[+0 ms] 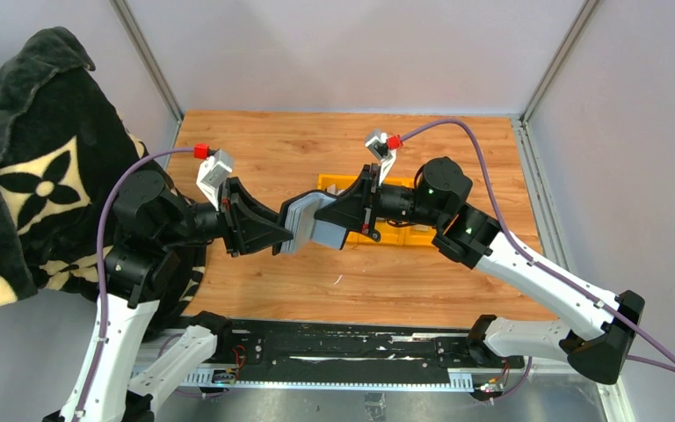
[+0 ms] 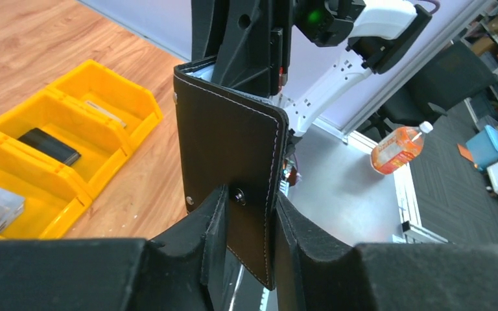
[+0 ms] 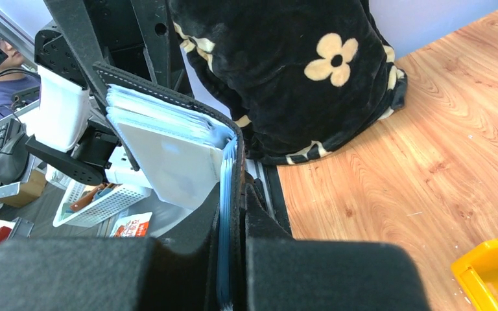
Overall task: Take the credit cards out of the card holder
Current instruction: Remove the credit card from the card holder.
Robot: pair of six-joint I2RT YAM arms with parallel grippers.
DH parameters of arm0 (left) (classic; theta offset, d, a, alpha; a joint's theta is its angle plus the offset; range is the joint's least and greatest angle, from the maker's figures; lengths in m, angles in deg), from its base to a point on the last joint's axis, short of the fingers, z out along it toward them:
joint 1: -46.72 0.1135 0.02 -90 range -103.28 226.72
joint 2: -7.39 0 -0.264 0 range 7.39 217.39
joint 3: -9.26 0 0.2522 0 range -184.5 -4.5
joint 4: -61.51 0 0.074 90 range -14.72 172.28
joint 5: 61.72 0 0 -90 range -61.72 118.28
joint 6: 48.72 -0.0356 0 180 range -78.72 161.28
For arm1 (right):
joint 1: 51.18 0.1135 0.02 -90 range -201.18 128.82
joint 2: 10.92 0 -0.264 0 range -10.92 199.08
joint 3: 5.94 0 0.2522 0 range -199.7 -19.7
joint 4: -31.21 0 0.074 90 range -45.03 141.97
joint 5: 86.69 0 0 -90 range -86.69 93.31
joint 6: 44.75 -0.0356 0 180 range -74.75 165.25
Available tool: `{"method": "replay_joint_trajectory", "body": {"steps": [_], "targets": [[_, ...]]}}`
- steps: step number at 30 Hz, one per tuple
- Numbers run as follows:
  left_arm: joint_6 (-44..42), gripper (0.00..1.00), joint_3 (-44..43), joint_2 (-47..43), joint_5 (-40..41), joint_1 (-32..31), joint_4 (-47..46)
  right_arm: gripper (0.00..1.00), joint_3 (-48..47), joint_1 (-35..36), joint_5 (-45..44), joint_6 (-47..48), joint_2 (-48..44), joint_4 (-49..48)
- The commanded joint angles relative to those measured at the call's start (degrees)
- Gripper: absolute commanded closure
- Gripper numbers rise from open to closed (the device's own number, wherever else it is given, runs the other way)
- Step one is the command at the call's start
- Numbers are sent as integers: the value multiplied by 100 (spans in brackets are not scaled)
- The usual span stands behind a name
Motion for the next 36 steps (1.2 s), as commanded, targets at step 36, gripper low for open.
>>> {"method": "replay_joint_trajectory", "body": {"steps": [36], "targets": [[1357,51,271,-45,-272,-2,-1383,100,272,417,1452,-171,-110,-2378]]}}
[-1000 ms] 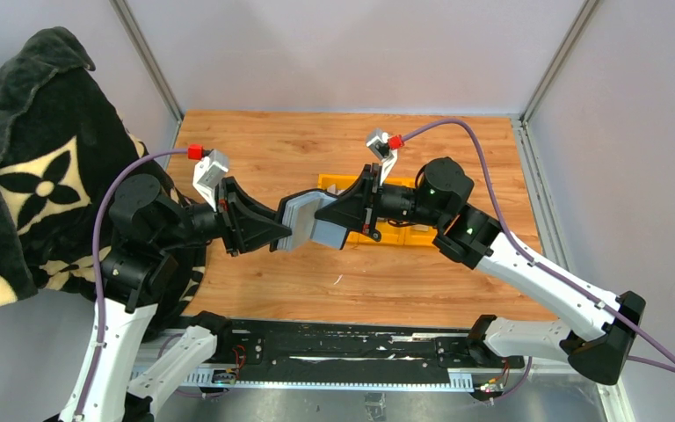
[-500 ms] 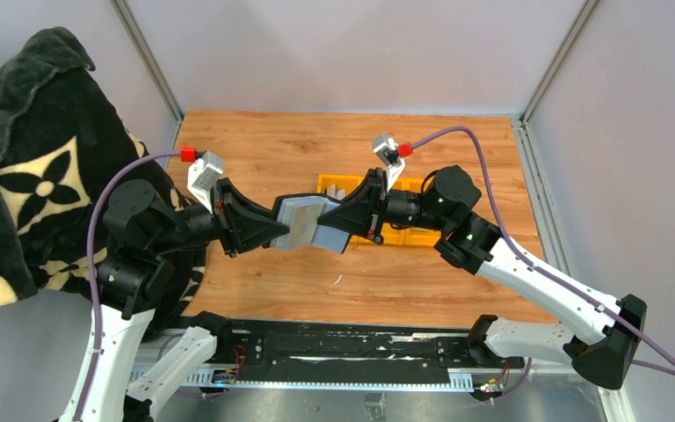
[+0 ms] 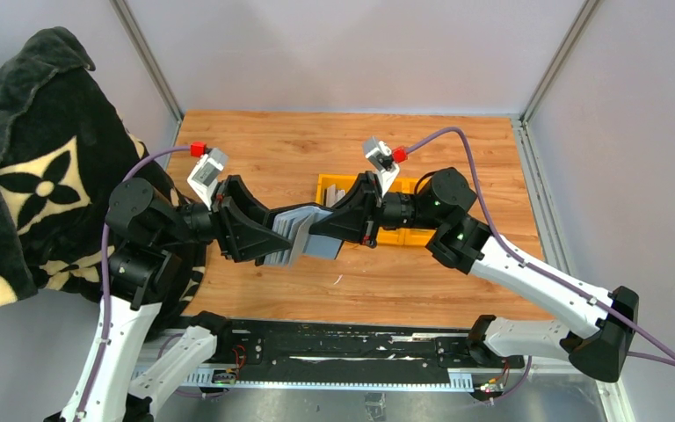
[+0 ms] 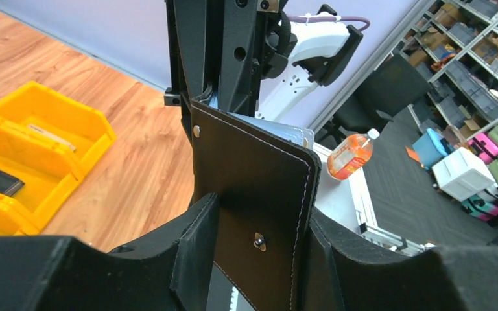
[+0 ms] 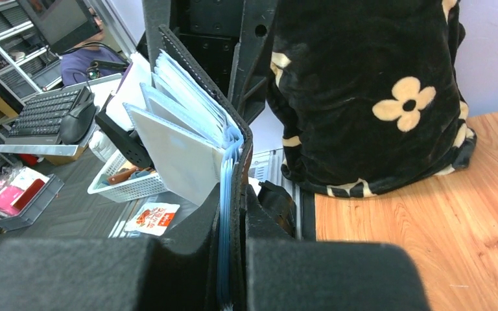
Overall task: Take the credit cards out of the card holder
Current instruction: Remove the credit card from the card holder.
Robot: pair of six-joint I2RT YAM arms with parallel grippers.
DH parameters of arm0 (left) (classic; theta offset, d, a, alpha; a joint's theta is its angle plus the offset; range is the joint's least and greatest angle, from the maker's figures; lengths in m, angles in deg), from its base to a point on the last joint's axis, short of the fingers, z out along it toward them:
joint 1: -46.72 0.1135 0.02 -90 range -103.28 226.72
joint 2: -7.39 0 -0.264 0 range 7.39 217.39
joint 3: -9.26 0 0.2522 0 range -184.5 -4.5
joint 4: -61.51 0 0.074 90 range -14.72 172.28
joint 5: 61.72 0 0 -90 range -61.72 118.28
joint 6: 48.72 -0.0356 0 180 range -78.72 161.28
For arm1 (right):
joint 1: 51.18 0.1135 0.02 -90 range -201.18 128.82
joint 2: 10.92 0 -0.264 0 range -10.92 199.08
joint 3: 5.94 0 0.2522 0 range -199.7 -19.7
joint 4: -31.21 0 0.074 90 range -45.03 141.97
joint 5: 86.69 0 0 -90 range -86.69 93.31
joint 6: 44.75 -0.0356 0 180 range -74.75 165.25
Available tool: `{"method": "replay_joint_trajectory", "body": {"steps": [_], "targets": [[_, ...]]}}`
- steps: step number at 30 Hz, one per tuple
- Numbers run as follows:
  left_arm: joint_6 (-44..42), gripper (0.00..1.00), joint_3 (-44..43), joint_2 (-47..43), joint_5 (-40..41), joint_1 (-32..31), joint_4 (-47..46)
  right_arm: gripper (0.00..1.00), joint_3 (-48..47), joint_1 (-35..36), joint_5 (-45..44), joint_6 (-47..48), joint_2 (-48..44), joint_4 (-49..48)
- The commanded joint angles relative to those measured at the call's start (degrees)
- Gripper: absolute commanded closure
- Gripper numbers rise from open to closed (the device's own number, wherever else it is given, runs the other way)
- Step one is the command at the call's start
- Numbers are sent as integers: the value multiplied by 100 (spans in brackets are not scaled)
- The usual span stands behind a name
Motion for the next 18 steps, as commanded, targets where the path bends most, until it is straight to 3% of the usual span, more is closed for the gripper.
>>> {"method": "replay_joint_trajectory", "body": {"steps": [1,7,18], "targets": [[-56,52,-77,117,184,5,3,100,-98,202,571,-44,-155,-928],[-614,57,-137,54,844,5,315,100,48,203,812,-229,-284,-1482],[-763,63,-189,11,901,5,488,100,413,203,780,-259,-561,-2127]]}}
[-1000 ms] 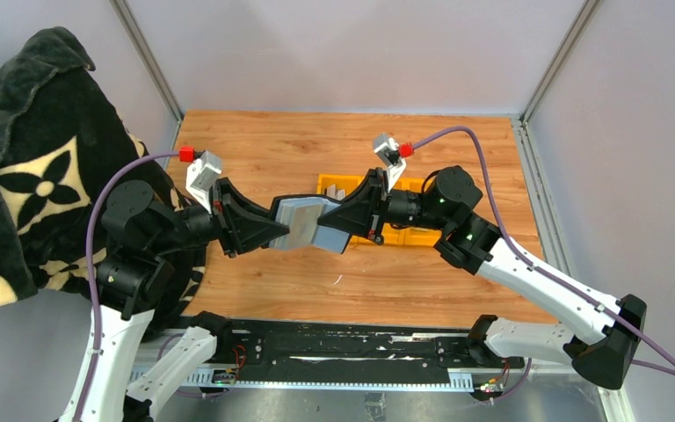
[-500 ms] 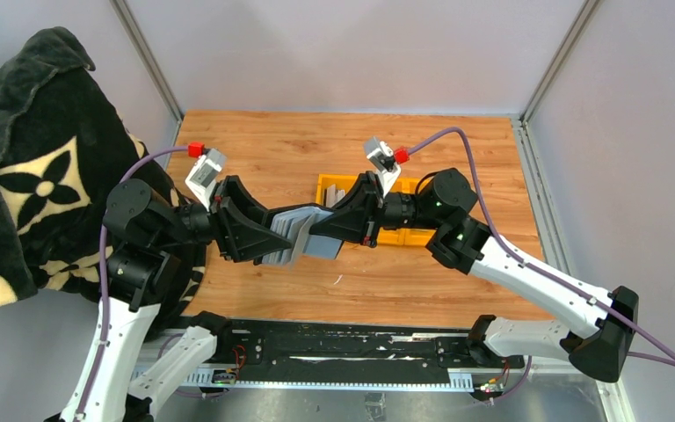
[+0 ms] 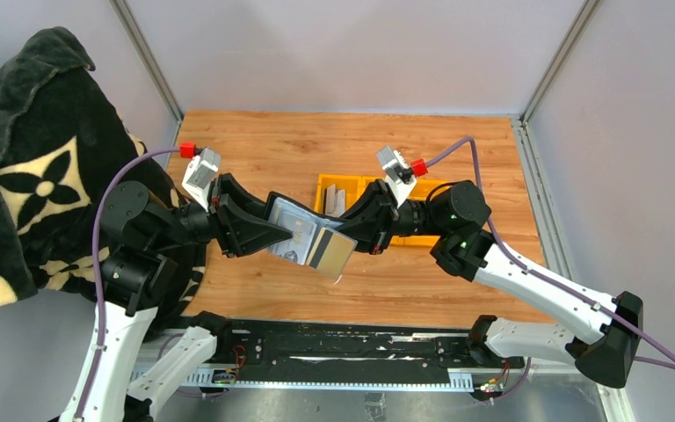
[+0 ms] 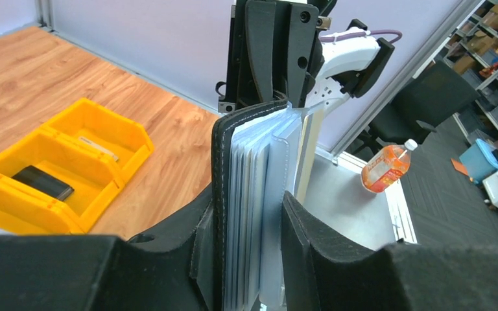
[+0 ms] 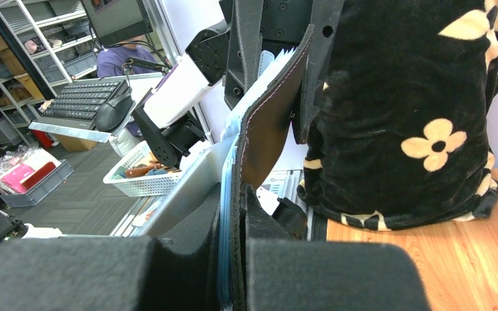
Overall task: Take the credit cards out of the card holder
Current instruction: Remove the credit card from the card holder.
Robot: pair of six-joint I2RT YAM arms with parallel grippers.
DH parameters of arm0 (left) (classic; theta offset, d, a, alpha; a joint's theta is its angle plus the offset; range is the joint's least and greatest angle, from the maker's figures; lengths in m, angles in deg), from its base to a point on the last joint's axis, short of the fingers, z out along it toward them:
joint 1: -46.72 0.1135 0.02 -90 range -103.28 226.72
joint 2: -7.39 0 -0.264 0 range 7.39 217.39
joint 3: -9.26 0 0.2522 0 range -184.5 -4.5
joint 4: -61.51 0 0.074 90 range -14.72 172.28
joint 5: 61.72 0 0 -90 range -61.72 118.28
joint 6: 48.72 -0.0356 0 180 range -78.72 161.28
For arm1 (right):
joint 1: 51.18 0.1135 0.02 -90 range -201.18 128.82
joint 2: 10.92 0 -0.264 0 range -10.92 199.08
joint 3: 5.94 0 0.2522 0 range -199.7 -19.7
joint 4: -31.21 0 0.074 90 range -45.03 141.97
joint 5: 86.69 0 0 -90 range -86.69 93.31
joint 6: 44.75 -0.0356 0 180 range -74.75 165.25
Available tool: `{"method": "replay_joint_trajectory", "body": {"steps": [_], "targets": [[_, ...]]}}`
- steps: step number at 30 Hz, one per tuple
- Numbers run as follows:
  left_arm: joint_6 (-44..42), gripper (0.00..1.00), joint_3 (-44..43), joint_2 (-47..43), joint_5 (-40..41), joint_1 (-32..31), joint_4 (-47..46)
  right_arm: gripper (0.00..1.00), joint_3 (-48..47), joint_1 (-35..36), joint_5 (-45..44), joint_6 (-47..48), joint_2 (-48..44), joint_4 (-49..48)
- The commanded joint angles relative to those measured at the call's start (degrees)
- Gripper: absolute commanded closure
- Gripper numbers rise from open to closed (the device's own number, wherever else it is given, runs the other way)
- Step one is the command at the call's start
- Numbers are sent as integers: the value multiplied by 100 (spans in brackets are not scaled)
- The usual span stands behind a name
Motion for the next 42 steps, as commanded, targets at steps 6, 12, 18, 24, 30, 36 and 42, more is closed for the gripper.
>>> {"method": "replay_joint_trajectory", "body": {"steps": [6,12,18,24,30,36,42], "targets": [[702,62,212,-7,-337,9,-521,100,-57,164,277,-223,-160,-1110],[1206,77,270,1,-669,10,-925,98,-130,159,98,-5,-193,-540],[1245,93,219,31,-635,12,-937,67,-276,87,-233,458,-372,589],[456,100,92,27,-186,12,-268,44,-661,-241,-356,1078,-453,1991],[-717,100,-64,-13,423,9,697,28,-966,-908,-396,1398,-617,3110],[-985,100,-30,-38,118,9,787,23,-1473,-1052,35,1398,-381,3212],[-700,100,4,-15,-338,9,647,21,-1965,-1042,1091,1604,312,3308]]}}
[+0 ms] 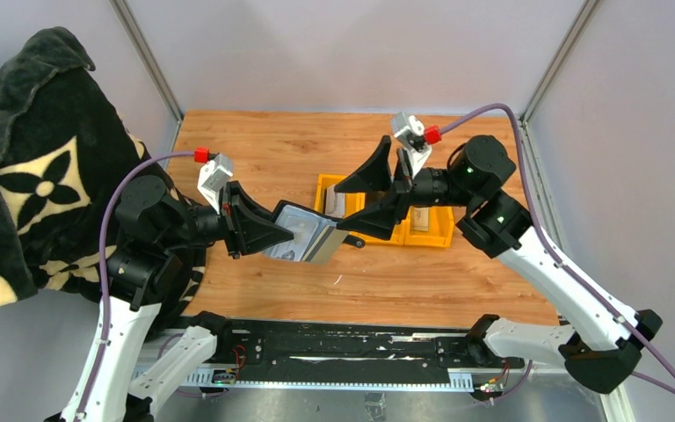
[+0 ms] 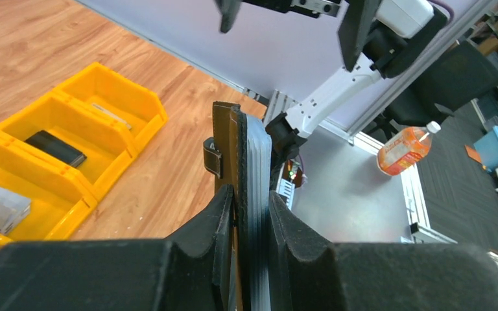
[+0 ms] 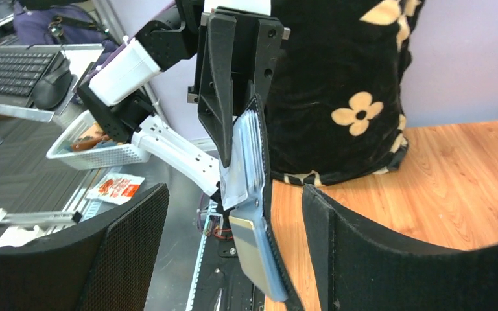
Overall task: Take the credit cards out of the card holder
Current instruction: Remove the credit card from the card holder.
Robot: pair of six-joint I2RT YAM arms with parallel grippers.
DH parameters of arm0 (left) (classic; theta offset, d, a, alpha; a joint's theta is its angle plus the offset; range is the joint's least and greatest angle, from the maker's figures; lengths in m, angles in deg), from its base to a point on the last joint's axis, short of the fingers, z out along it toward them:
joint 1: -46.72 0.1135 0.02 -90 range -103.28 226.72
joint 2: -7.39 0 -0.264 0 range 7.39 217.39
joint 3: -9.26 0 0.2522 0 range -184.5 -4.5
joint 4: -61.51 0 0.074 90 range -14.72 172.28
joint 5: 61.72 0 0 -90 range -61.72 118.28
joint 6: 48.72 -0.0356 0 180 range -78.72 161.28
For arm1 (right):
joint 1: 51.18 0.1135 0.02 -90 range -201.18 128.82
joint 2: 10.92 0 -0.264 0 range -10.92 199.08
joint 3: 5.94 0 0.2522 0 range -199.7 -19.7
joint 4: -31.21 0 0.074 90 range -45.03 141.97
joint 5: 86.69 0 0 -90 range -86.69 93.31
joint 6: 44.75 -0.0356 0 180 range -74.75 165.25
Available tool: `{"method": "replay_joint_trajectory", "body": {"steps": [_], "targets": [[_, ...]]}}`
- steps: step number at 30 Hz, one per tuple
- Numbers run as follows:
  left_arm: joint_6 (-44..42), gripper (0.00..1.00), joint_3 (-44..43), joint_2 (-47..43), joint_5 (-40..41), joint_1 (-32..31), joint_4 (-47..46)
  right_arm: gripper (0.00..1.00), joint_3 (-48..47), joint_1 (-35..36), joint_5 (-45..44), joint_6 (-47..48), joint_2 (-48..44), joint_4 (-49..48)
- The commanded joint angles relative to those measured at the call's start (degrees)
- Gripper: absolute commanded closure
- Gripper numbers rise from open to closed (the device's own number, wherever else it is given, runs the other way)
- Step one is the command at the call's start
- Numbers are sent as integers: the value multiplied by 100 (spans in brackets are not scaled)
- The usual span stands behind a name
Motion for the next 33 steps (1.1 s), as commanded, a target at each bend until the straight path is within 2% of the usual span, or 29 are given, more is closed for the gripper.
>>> {"method": "replay_joint_trajectory", "body": {"steps": [1,8,10,14,16,18,19,20,23,25,27,30,33], "targets": [[148,100,-118,-45,-427,9,-208,21,-308,-50,989,206,428,166],[380,100,24,-74,-504,9,-439,21,-329,415,1445,-239,934,-769],[452,100,81,-79,-477,9,-535,26,-283,534,1438,-418,1024,-1114],[701,100,228,-103,-394,9,-817,48,-141,596,1383,-1117,1228,-1868],[777,98,320,-127,-350,9,-877,68,-142,604,1339,-1280,1310,-1987],[855,88,462,-157,-311,12,-950,93,-217,605,1252,-1224,1357,-1781],[900,86,515,-175,-307,9,-964,100,-269,606,1210,-1141,1360,-1606],[954,84,574,-197,-294,9,-1007,100,-312,605,1161,-1062,1367,-1407],[1181,52,760,-255,-247,9,-1175,100,-478,605,1094,-861,1391,-918],[1497,42,928,-275,-304,9,-1351,100,-591,605,1094,-793,1423,-730],[1807,38,1155,-284,-401,9,-1600,100,-703,609,1094,-729,1452,-564],[2032,38,1304,-289,-499,9,-1758,100,-769,622,1085,-636,1487,-414],[2166,48,1366,-302,-534,9,-1896,100,-790,640,1039,-543,1506,-350]]}}
